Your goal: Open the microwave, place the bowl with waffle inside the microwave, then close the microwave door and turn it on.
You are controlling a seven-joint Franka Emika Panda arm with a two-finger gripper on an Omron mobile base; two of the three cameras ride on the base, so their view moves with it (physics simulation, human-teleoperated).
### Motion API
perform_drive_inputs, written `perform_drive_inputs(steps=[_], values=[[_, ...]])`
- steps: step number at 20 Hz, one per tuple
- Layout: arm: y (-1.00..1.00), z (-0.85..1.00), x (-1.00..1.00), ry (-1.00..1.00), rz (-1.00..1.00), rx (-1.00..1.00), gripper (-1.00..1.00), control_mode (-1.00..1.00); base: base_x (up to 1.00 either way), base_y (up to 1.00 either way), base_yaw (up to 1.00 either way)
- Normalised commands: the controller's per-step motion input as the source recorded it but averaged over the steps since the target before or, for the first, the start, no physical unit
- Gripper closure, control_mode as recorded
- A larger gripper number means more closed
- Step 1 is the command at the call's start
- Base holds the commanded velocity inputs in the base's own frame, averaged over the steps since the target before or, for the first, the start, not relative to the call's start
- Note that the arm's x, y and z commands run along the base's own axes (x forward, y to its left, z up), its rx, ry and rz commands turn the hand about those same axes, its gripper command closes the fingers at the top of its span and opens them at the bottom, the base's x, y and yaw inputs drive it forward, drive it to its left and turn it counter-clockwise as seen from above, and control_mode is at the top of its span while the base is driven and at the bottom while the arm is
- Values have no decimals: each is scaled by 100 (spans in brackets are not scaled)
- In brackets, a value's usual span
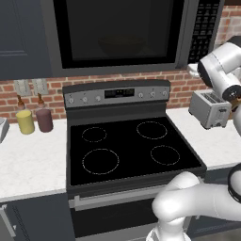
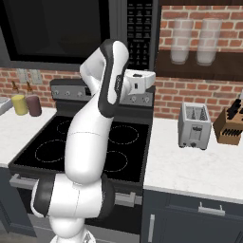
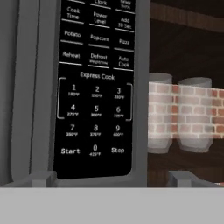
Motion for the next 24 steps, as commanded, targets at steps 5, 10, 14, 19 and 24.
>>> perform_drive_inputs(steps=[5, 10, 14, 19, 24], values=[[0, 0, 7, 0, 0, 10, -100, -100, 0, 0, 0], [0, 0, 1, 0, 0, 5, -100, -100, 0, 0, 0], [0, 0, 0, 0, 0, 1, -100, -100, 0, 0, 0], [0, 0, 4, 0, 0, 0, -100, -100, 0, 0, 0], [0, 0, 2, 0, 0, 0, -100, -100, 0, 0, 0]])
